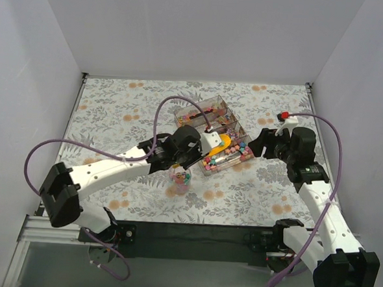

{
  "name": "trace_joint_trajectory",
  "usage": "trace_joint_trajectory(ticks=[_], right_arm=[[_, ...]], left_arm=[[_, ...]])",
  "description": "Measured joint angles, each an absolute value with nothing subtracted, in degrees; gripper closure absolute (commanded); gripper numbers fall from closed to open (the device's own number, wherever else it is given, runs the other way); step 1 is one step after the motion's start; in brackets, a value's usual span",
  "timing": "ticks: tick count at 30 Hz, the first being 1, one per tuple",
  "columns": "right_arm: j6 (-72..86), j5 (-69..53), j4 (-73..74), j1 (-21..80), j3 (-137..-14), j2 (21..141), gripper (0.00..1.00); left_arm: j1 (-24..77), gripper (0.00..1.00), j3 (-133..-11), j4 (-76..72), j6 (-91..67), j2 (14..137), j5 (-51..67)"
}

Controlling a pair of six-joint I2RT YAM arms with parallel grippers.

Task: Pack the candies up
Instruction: Place the fake candies in the packing bottle.

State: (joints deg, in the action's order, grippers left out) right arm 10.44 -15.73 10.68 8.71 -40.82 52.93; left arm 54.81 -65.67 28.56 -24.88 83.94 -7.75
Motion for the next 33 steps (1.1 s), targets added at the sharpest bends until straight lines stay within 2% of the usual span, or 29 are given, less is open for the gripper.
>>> trace_joint_trajectory(ticks=[8,19,33], right_arm=[[10.79,-17.26,10.76,8.71,-39.46,49.56,0.29],[10.79,-18.13,10.72,8.71,-37.58,49.63,0.29],[10.79,-18.17,10.59,8.71,-36.51,49.39,0.29]], left_arm=[[54.11,1.00,-59.46,33.74,-20.43,67.44,-8.47],[54.11,1.00,-57.56,51.81,-14.96,58.89,-11.49],[54.11,1.00,-59.70,69.06,-12.25,61.69,-15.49]])
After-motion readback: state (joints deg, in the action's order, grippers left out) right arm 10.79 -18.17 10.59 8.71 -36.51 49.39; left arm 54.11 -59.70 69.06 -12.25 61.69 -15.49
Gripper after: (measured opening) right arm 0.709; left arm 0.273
